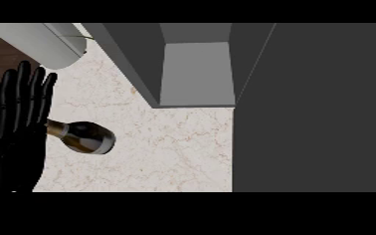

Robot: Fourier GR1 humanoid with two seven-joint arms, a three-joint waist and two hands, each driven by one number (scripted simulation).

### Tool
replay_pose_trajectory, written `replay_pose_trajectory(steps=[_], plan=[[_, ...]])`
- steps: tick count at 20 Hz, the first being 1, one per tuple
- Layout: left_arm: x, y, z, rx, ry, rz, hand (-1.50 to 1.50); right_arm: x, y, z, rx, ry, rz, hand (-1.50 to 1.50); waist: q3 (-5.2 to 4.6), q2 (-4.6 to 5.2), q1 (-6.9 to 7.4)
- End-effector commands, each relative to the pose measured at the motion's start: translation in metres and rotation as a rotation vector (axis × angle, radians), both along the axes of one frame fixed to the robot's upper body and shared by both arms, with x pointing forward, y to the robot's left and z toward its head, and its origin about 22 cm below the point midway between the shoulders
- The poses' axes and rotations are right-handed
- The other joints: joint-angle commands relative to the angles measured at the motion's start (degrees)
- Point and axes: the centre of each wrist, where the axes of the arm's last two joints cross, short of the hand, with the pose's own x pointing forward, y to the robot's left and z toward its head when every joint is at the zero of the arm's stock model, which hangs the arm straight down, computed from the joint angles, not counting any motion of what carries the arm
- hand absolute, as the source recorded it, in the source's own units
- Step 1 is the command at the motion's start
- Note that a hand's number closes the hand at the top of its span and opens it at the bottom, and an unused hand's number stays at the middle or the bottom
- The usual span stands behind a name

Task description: Pick up the wine, place it into the cabinet and close the cabinet

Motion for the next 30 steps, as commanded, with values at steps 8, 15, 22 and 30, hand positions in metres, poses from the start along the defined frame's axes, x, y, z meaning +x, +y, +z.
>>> replay_pose_trajectory(steps=[8, 15, 22, 30], plan=[[-0.006, -0.004, -0.018, -0.190, 0.097, -0.142, -1.50, -0.041, 0.013, -0.006, 0.016, 0.170, 0.248, -1.50, -2.38, -2.40, -0.29], [-0.048, -0.018, 0.014, -0.229, 0.108, -0.159, -1.50, -0.061, 0.017, 0.021, 0.024, 0.176, 0.269, -1.50, -2.29, -2.30, 0.18], [-0.040, -0.041, 0.044, -0.231, 0.104, -0.172, -1.50, -0.075, 0.011, 0.059, 0.022, 0.192, 0.280, -1.50, -2.29, -2.22, -0.01], [-0.059, -0.070, 0.062, -0.245, 0.102, -0.170, -1.50, -0.078, 0.018, 0.061, 0.015, 0.195, 0.270, -1.50, -2.28, -2.27, -0.03]])
